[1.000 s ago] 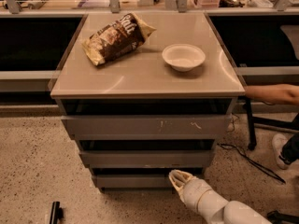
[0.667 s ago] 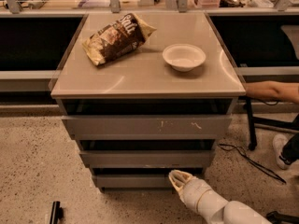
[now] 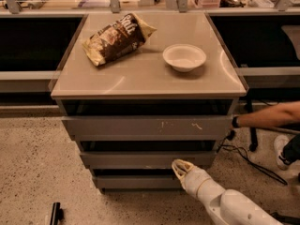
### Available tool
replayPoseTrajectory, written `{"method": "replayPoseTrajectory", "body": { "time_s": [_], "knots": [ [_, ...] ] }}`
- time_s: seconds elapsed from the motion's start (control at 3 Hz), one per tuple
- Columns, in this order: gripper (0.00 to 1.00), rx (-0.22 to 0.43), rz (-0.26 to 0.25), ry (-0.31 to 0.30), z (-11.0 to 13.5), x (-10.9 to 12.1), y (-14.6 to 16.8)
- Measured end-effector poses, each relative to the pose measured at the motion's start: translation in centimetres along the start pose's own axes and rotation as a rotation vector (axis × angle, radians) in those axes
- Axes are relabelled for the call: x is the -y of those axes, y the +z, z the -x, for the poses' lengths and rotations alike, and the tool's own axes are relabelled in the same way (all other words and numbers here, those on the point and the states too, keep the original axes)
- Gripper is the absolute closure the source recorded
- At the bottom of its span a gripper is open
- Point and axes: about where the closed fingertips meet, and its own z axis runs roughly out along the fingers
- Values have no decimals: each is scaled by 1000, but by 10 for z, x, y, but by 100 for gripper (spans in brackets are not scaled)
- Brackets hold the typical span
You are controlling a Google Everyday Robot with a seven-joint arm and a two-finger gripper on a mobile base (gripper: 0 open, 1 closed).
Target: Open middle drawer
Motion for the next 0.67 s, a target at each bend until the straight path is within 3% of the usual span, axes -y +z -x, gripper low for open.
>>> {"method": "replayPoseTrajectory", "body": {
  "time_s": [0.33, 0.67],
  "knots": [
    [100, 38, -22, -17, -3, 37, 22],
    [100, 38, -22, -16, -3, 37, 22]
  ]
}}
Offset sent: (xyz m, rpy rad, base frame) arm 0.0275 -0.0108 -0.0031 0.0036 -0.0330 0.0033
